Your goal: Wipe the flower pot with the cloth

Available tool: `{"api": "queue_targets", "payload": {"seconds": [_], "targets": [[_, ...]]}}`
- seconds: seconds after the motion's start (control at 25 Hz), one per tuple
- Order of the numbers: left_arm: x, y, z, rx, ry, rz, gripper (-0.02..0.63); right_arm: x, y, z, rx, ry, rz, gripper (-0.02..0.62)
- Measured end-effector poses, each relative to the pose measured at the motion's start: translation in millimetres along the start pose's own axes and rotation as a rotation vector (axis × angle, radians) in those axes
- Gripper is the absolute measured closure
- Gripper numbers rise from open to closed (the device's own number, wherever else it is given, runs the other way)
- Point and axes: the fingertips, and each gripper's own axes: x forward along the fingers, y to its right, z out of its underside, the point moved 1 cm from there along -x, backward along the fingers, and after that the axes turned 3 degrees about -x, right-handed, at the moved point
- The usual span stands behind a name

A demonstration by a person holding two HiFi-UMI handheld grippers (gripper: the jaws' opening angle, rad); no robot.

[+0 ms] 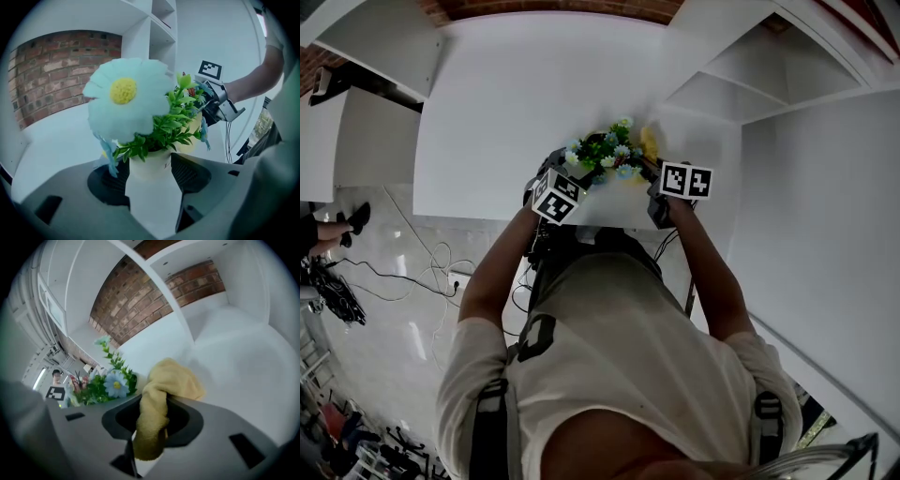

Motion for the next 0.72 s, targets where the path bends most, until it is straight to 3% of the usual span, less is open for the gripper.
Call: {"api": "queue_targets", "payload": {"seconds": [0.4,0.64,0.72], "targets": [[-5.8,-2.2,1.4,-0.029,0.018,-0.002,0.324,19.3,-38.2,55.9,-0.046,-0.104,-0.068,0.476],[-7.2,1.3,5.0,-0.052,0.020,0.003,0.325,16.7,-41.9,59.1,-0.060,-0.118,-0.093,0.476],[-8.0,5.0,6.5,-0.038,0.013,0.005,0.336,9.0,-35.2,45.9,0.002,-0.068,-0.087,0.476]]}}
